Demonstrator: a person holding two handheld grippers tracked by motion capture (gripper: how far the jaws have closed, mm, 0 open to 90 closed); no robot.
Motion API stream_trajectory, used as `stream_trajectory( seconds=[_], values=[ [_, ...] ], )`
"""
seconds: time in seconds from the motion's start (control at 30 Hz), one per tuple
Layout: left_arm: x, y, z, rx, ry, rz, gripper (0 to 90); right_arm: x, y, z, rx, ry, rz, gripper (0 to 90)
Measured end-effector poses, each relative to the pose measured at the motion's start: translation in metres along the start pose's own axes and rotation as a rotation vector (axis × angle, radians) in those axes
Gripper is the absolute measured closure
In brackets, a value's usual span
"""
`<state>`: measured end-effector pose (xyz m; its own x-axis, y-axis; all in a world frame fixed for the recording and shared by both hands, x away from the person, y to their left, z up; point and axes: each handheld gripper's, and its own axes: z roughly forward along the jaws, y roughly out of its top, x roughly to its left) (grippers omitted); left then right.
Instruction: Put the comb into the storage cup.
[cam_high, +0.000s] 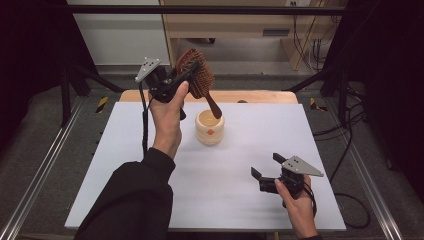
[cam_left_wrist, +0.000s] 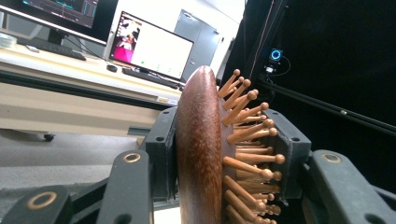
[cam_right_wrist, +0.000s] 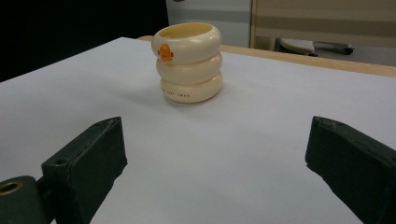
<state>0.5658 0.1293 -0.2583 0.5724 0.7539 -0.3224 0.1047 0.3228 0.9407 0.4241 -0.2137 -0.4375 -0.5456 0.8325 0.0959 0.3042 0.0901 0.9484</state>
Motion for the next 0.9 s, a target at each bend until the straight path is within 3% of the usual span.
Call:
stream_trajectory(
  seconds=[0.67,0.9],
  values=[
    [0.0091,-0.0083,0.0042,0.017,0.021,0.008,51.5,-0.0011,-0.0003,0.0003,-0.001,0.01,0.007,5.4],
    [0.0101,-0.0053,-0.0012,0.033,0.044,0.046,51.5,-0.0005,0.0002,0.0002,-0.003,0.017,0.007,5.4]
  ],
)
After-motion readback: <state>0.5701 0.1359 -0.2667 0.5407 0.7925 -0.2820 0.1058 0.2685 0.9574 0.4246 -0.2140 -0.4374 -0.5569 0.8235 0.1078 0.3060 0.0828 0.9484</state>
